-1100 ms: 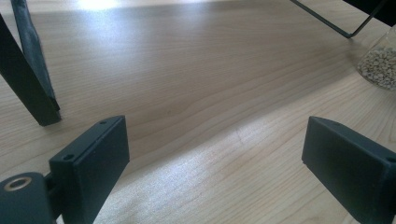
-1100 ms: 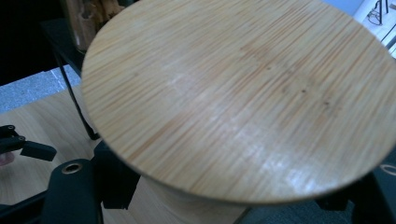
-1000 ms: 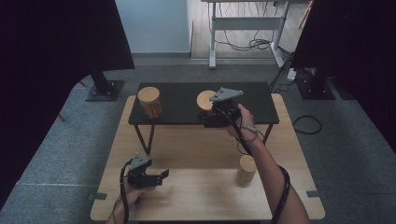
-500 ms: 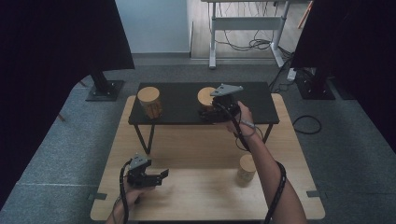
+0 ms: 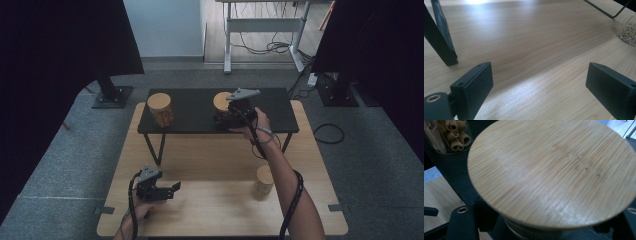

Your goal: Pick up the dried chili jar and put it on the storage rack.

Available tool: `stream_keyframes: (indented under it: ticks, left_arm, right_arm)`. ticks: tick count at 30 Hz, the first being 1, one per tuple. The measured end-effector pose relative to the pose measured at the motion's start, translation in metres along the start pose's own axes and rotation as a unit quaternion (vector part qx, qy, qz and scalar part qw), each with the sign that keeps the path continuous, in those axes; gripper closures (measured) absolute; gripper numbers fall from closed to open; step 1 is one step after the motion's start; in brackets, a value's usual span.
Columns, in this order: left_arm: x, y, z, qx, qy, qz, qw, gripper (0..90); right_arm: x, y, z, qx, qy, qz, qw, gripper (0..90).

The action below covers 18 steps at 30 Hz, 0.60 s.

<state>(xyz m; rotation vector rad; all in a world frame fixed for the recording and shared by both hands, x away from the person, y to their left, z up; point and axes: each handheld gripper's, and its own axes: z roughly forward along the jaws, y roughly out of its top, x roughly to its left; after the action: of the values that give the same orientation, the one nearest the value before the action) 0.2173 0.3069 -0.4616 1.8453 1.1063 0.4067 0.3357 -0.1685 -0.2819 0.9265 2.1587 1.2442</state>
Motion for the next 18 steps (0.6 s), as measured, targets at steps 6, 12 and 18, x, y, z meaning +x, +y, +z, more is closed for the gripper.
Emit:
stream_keyframes:
  ticks: [6, 12, 18]
  left_arm:
    - [0.0, -0.0001, -0.0003, 0.0, 0.001, -0.001, 1.0, 6.7]
    - [-0.0002, -0.0002, -0.0002, -0.001, 0.0, 0.0, 1.0, 6.7]
    - [-0.0004, -0.0003, -0.0005, -0.001, 0.001, -0.001, 1.0, 6.7]
  right_arm:
    - [-0.0026, 0.0002, 0.0033, 0.002, 0.001, 0.007, 1.0, 24.9]
    - [-0.002, 0.0013, 0.0051, 0.005, -0.001, 0.01, 0.9999, 24.7]
    - [-0.0002, 0.002, 0.0065, 0.005, -0.006, 0.01, 0.9999, 23.4]
